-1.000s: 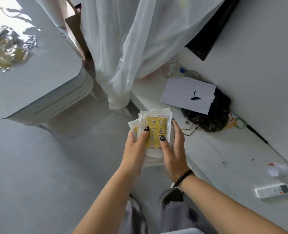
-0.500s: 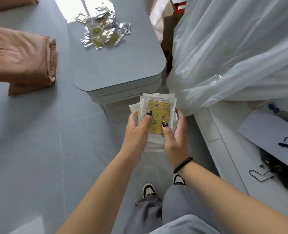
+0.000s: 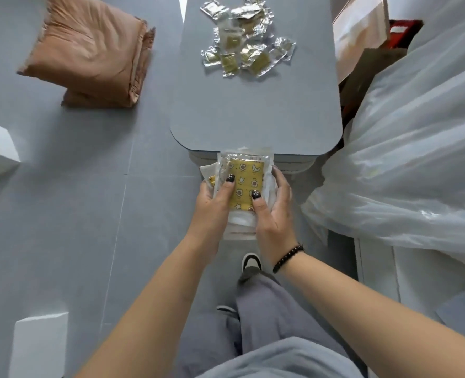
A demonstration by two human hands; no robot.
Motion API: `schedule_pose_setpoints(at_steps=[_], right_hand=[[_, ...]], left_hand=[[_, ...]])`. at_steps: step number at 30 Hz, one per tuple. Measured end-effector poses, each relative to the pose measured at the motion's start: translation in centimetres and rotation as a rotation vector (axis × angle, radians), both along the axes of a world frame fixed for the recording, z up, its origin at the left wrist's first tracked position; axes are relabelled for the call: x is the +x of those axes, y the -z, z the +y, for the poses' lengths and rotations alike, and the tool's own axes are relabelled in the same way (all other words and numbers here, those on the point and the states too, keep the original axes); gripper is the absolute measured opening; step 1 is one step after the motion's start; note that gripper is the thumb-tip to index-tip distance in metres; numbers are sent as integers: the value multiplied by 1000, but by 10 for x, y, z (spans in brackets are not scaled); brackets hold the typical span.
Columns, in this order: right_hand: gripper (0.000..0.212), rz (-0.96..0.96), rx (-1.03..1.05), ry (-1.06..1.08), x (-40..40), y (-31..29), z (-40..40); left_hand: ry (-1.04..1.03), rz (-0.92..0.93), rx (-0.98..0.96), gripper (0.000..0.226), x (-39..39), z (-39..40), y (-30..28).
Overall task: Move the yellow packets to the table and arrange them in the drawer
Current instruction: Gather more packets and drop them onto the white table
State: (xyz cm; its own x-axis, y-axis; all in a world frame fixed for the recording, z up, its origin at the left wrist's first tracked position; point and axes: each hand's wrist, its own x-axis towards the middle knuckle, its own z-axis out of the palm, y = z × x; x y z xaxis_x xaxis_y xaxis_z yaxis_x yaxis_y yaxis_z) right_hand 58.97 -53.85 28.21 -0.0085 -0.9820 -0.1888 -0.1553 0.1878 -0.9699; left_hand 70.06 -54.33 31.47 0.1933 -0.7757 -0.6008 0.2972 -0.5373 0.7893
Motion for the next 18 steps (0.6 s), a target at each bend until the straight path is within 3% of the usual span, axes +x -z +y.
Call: schedule_pose_setpoints(at_steps=[6,10,18], right_hand=[[64,37,32,-98,48,-6,-46],[65,60,53,-118,90,-6,-76],[69,89,114,80,202,-1,-146]], left_hand=[[-72,-52,42,28,50,-38,-3],[-87,-31,79,20,92,-69,2],[184,-69,98,4,206,-170,10]])
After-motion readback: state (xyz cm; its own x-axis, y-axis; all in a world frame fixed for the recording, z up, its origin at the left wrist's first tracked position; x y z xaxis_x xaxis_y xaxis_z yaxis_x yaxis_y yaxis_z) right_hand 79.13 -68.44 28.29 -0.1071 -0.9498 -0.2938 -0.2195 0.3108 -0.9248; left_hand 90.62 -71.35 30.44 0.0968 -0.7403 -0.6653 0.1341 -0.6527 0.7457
